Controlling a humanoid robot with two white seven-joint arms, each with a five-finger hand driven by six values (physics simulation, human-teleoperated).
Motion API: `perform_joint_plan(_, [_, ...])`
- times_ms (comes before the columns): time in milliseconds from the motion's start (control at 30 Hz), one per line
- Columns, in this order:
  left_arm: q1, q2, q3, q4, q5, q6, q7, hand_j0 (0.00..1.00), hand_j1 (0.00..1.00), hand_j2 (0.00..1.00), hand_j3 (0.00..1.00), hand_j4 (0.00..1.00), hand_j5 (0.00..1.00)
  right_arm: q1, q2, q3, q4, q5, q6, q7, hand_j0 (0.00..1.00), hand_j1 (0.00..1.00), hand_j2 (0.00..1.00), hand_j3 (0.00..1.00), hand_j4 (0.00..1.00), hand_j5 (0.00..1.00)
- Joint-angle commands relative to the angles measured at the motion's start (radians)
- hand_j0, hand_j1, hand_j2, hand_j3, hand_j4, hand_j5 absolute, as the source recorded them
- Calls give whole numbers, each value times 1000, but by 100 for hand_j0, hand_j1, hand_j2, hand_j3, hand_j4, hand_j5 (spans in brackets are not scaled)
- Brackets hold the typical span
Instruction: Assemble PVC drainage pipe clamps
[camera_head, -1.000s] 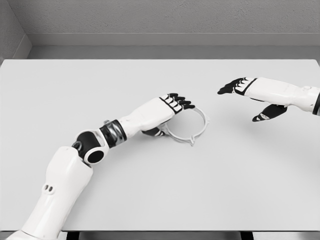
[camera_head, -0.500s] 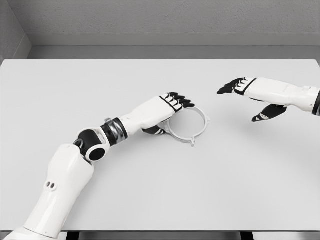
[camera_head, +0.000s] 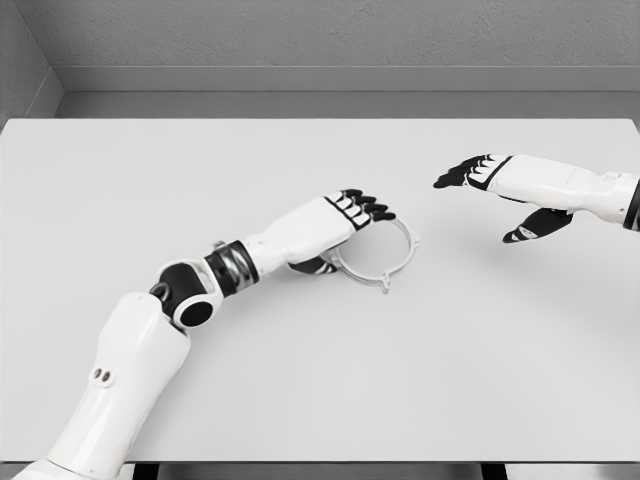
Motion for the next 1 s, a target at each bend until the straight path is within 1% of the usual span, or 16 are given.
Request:
perform_joint_plan(0, [0, -2, -7, -1, 8, 1, 1, 100, 100, 100, 100, 100, 100, 0, -1, 0, -1, -7, 3, 0, 100, 100, 100, 100, 100, 100])
perform_joint_plan(533, [-23, -17, -17, 36, -3, 1, 1, 100, 100, 100, 100, 100, 100, 0, 0, 1, -4, -7, 3, 0, 100, 100, 100, 100, 100, 100])
perform_joint_plan(967, [-38, -17, -14, 48, 0, 1, 0, 100, 100, 100, 100, 100, 100, 2, -1, 1, -4, -5, 3, 0, 100, 100, 100, 100, 100, 100])
